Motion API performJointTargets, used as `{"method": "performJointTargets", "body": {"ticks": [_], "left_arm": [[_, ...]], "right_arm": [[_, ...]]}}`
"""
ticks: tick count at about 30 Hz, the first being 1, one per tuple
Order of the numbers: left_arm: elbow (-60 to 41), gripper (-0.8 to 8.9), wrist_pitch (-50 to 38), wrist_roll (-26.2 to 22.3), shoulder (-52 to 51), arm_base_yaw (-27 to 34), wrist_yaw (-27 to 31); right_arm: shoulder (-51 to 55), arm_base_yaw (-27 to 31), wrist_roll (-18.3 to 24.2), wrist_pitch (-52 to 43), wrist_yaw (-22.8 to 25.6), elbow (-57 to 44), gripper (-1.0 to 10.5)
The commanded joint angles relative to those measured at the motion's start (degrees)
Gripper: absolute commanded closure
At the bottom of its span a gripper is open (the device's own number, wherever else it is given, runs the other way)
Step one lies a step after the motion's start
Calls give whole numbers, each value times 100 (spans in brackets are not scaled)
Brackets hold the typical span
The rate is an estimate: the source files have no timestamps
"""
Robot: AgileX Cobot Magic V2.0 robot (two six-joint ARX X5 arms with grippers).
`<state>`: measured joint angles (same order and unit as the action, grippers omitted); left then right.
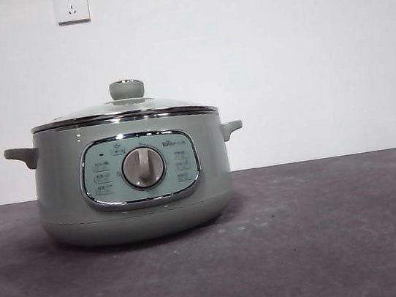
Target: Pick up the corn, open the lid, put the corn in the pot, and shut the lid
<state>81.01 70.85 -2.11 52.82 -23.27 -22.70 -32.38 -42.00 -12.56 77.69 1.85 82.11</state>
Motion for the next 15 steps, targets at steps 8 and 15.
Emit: {"method": "performJointTargets", "body": {"ticks": [8,15], "left_arm": [[9,817,-9,15,157,7,-22],[9,817,-258,72,267,9,0]], "right_arm": [[26,-4,33,149,490,-42,946],[26,-4,35,146,573,-42,946]]}}
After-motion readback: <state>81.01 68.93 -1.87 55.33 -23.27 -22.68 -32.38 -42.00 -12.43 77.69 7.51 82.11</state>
